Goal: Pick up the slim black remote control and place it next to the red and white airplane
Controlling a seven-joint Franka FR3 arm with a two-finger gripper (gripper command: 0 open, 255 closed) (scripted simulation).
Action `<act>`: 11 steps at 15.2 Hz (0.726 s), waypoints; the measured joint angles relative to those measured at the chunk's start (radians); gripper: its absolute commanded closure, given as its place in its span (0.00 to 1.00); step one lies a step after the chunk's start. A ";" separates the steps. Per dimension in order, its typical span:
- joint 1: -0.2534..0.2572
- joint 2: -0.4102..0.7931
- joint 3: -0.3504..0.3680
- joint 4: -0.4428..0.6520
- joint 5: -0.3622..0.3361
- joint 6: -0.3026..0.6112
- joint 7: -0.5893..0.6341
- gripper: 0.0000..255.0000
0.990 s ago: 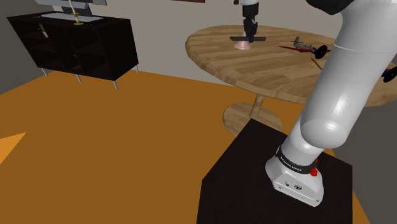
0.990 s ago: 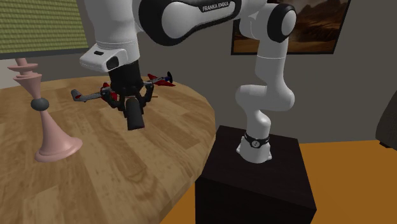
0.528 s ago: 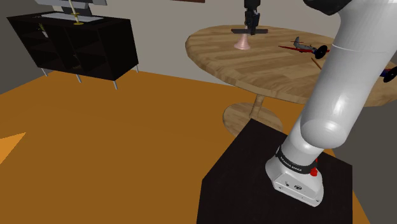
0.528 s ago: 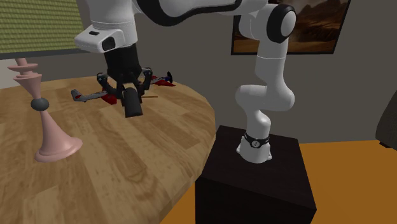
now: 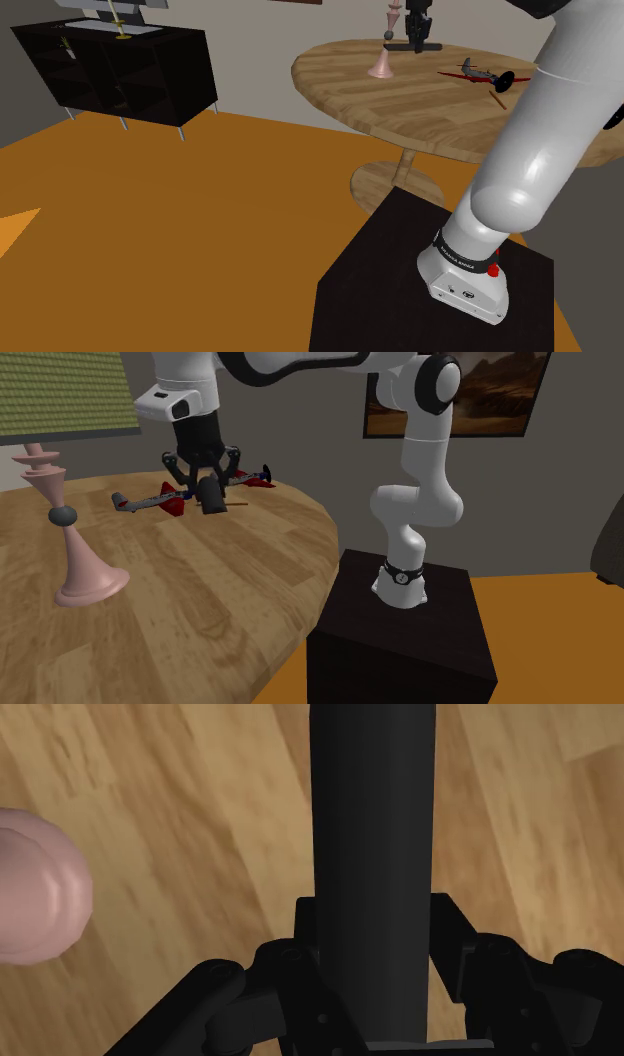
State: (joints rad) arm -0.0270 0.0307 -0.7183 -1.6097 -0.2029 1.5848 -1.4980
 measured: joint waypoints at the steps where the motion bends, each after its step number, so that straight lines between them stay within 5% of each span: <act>1: -0.007 -0.019 -0.008 -0.020 -0.013 0.009 -0.013 1.00; 11: -0.090 -0.159 -0.096 -0.137 -0.119 0.063 -0.163 1.00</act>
State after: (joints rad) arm -0.1174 -0.1286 -0.8139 -1.7469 -0.3219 1.6476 -1.6606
